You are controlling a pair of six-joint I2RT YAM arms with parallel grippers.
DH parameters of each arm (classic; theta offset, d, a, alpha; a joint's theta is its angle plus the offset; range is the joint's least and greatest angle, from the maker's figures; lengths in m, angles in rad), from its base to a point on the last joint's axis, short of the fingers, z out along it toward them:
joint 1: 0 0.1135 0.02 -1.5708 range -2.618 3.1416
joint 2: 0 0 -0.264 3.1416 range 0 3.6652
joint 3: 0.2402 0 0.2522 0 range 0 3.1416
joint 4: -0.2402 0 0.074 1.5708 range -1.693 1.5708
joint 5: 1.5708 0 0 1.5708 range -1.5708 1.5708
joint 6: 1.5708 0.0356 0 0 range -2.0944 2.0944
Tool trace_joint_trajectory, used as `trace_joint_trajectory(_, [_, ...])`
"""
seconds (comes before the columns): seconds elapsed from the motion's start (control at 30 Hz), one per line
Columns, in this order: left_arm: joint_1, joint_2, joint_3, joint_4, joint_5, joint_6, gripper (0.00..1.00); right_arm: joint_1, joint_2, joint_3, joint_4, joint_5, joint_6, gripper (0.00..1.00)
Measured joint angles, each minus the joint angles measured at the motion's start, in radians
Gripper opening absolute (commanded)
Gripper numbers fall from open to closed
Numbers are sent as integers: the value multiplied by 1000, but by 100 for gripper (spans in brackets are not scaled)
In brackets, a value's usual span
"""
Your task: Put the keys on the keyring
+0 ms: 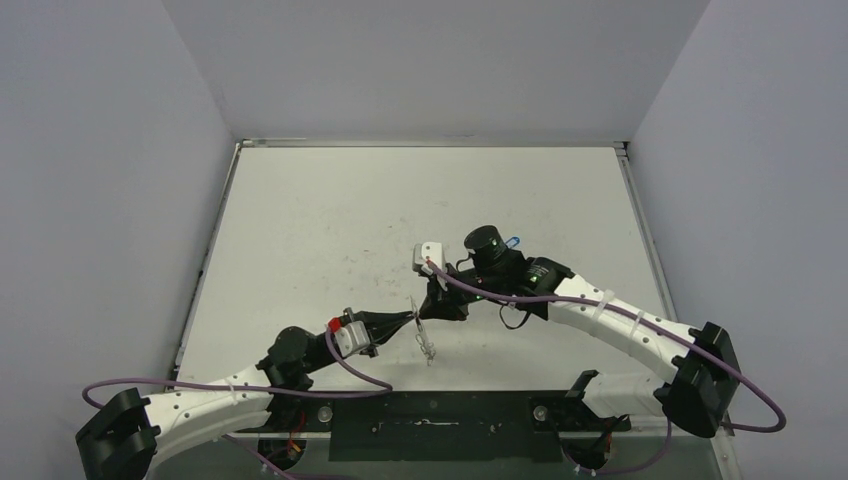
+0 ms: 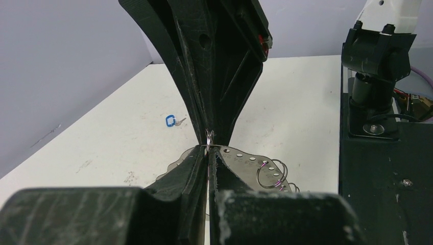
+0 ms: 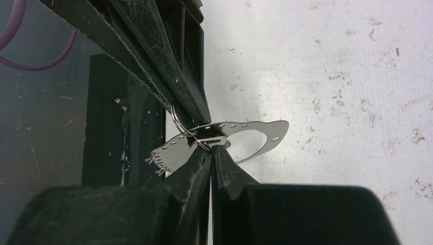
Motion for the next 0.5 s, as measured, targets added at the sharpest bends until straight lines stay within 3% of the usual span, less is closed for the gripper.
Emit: trace_joint_trajectory(0.5, [0,-5,-15,-20,-5,-3,0,119,85,27,-50,234,-25,0])
